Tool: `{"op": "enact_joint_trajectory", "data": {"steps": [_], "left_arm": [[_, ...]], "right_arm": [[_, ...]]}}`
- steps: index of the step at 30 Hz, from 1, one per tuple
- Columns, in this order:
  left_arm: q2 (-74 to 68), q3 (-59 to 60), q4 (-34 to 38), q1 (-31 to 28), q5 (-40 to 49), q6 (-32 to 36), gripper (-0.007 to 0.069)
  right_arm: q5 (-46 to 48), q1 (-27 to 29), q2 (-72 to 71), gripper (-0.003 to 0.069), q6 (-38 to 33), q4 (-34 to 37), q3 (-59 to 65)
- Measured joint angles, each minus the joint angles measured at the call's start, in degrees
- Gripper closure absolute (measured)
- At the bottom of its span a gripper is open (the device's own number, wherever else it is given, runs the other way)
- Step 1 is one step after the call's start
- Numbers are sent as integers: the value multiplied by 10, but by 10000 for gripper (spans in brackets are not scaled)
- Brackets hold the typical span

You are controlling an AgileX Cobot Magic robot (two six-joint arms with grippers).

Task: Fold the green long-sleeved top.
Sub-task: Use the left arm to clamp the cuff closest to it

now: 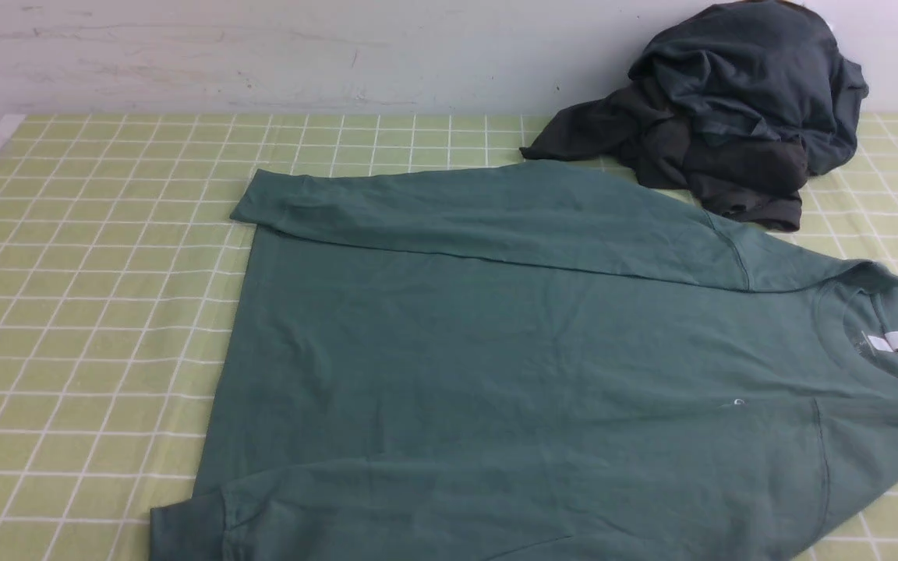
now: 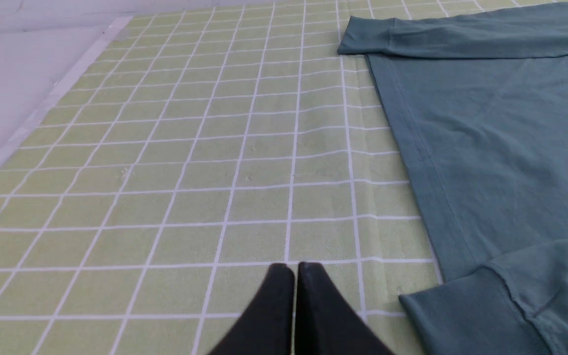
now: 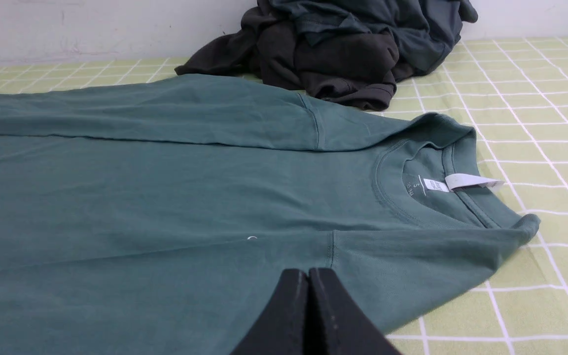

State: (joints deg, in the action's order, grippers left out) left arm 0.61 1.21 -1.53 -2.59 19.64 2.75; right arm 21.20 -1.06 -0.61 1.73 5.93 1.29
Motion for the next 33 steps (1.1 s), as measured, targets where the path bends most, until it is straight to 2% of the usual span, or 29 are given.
{"op": "enact_joint_trajectory", "data": {"steps": [20,33], "left_arm": [[0,0,0,0,0,0,628],[0,0,0,27,0,0,628]], "right_arm": [[0,0,0,673,0,0,0],[0,0,0,673,0,0,0]]}}
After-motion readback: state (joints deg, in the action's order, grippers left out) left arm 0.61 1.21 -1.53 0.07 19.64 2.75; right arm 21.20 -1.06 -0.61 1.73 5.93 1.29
